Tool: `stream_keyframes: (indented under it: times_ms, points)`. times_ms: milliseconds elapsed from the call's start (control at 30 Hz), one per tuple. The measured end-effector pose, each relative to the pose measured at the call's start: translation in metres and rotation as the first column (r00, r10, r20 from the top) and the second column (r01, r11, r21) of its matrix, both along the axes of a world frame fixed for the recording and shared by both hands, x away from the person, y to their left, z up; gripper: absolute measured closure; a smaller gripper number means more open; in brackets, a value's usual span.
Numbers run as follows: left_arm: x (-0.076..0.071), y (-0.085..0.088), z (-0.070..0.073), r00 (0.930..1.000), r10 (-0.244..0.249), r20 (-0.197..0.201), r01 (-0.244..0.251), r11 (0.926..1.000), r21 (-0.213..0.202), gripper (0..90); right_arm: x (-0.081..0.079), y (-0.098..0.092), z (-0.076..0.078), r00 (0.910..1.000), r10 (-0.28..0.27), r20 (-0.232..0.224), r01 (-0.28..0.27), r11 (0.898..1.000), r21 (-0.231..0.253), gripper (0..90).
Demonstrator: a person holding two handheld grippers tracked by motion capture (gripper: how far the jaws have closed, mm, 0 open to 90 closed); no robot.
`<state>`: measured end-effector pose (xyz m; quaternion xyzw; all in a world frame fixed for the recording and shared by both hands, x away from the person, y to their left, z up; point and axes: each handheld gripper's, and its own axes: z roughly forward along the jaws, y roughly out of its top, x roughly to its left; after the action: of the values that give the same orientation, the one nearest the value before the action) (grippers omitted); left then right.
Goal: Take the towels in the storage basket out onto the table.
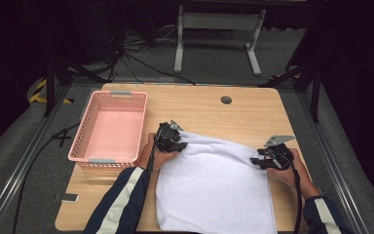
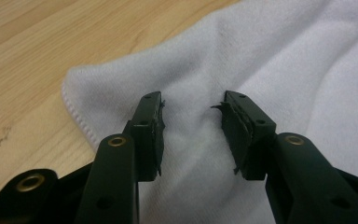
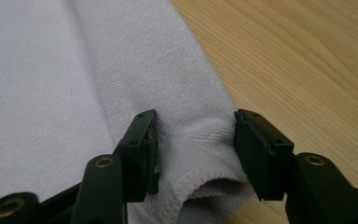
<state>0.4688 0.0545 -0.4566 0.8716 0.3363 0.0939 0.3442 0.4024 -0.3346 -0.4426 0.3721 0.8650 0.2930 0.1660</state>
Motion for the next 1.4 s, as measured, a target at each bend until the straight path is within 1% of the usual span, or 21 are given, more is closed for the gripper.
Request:
stream_keyframes:
  times_ms: [67, 133, 233, 333, 367, 400, 433, 533, 600, 667, 767, 833, 867, 900, 967, 1033, 1100, 1167, 1200, 1367, 1400]
  points:
    - [-0.001, 0.003, 0.001, 1.0000, -0.004, 0.001, 0.004, 1.0000, -0.005, 57.9, -0.001, -0.001, 0.002, 0.9999, 0.017, 0.001, -0.017, 1.000, -0.011, 47.4]
    - [0.001, 0.004, 0.004, 0.9994, 0.021, 0.027, -0.020, 0.9995, -0.026, 49.9, 0.000, -0.005, 0.009, 0.9998, 0.014, 0.012, -0.014, 1.000, -0.004, 43.3]
    - [0.008, 0.005, 0.010, 0.9965, 0.064, 0.053, -0.062, 0.9970, -0.047, 40.6, 0.006, -0.016, 0.021, 0.9977, -0.049, 0.046, 0.045, 0.996, 0.079, 47.1]
    - [0.021, 0.002, 0.012, 0.9932, 0.098, 0.062, -0.095, 0.9941, -0.052, 35.0, 0.017, -0.022, 0.027, 0.9923, -0.108, 0.060, 0.102, 0.990, 0.092, 48.8]
    - [0.027, 0.001, 0.012, 0.9917, 0.103, 0.076, -0.101, 0.9942, -0.038, 35.2, 0.021, -0.023, 0.026, 0.9933, -0.107, 0.044, 0.102, 0.989, 0.102, 48.3]
    - [0.032, 0.001, 0.009, 0.9882, 0.137, 0.070, -0.134, 0.9903, -0.035, 35.8, 0.025, -0.022, 0.024, 0.9949, -0.099, 0.021, 0.096, 0.990, 0.099, 47.5]
    - [0.037, 0.001, 0.007, 0.9876, 0.150, 0.046, -0.149, 0.9880, -0.042, 35.5, 0.029, -0.019, 0.022, 0.9942, -0.107, 0.012, 0.106, 0.992, 0.072, 48.3]
    - [0.043, 0.000, 0.003, 0.9835, 0.177, 0.037, -0.176, 0.9841, -0.020, 35.0, 0.034, -0.016, 0.013, 0.9934, -0.112, -0.025, 0.113, 0.993, 0.031, 48.3]
    - [0.045, -0.002, -0.001, 0.9874, 0.158, 0.011, -0.158, 0.9872, -0.025, 35.4, 0.035, -0.017, 0.003, 0.9917, -0.105, -0.075, 0.107, 0.994, 0.022, 48.5]
    - [0.043, -0.008, -0.004, 0.9883, 0.152, 0.000, -0.152, 0.9883, -0.004, 36.1, 0.034, -0.020, 0.002, 0.9903, -0.111, -0.084, 0.114, 0.993, 0.035, 47.1]
    - [0.042, -0.008, -0.005, 0.9857, 0.168, -0.004, -0.168, 0.9857, -0.007, 36.1, 0.032, -0.020, 0.001, 0.9889, -0.113, -0.096, 0.117, 0.993, 0.031, 47.1]
    - [0.041, -0.006, -0.006, 0.9861, 0.166, 0.003, -0.166, 0.9859, -0.018, 36.4, 0.028, -0.022, -0.001, 0.9852, -0.125, -0.117, 0.134, 0.988, 0.074, 55.6]
    - [0.041, -0.006, -0.006, 0.9861, 0.166, 0.003, -0.166, 0.9859, -0.018, 37.0, 0.028, -0.022, -0.001, 0.9852, -0.125, -0.117, 0.134, 0.988, 0.074, 55.6]
    - [0.039, -0.006, -0.005, 0.9902, 0.140, -0.001, -0.140, 0.9899, -0.023, 43.6, 0.025, -0.022, -0.002, 0.9872, -0.090, -0.132, 0.105, 0.988, 0.113, 73.3]
    - [0.037, -0.007, -0.004, 0.9929, 0.118, -0.012, -0.118, 0.9926, -0.026, 55.2, 0.024, -0.021, -0.002, 0.9888, -0.071, -0.131, 0.086, 0.989, 0.116, 78.8]
    - [0.037, -0.008, -0.002, 0.9957, 0.089, -0.025, -0.090, 0.9956, -0.028, 67.9, 0.023, -0.017, 0.000, 0.9922, -0.058, -0.111, 0.068, 0.994, 0.088, 83.2]
    - [0.035, -0.012, 0.000, 0.9952, 0.098, -0.001, -0.098, 0.9952, -0.004, 75.5, 0.023, -0.016, 0.002, 0.9951, -0.061, -0.078, 0.067, 0.995, 0.068, 85.3]
    - [0.033, -0.015, 0.001, 0.9933, 0.114, 0.019, -0.114, 0.9934, -0.009, 77.1, 0.024, -0.016, 0.004, 0.9963, -0.067, -0.054, 0.070, 0.996, 0.060, 85.5]
    - [0.033, -0.015, 0.006, 0.9920, 0.120, 0.040, -0.119, 0.9926, -0.021, 77.0, 0.027, -0.018, 0.014, 0.9951, -0.098, 0.013, 0.097, 0.993, 0.074, 85.5]
    - [0.035, -0.011, 0.026, 0.9787, 0.164, 0.124, -0.157, 0.9853, -0.068, 77.0, 0.036, -0.018, 0.039, 0.9837, -0.114, 0.139, 0.100, 0.989, 0.105, 85.5]
    - [0.035, -0.011, 0.029, 0.9767, 0.171, 0.129, -0.163, 0.9841, -0.069, 77.0, 0.040, -0.017, 0.042, 0.9830, -0.117, 0.142, 0.103, 0.990, 0.099, 85.5]
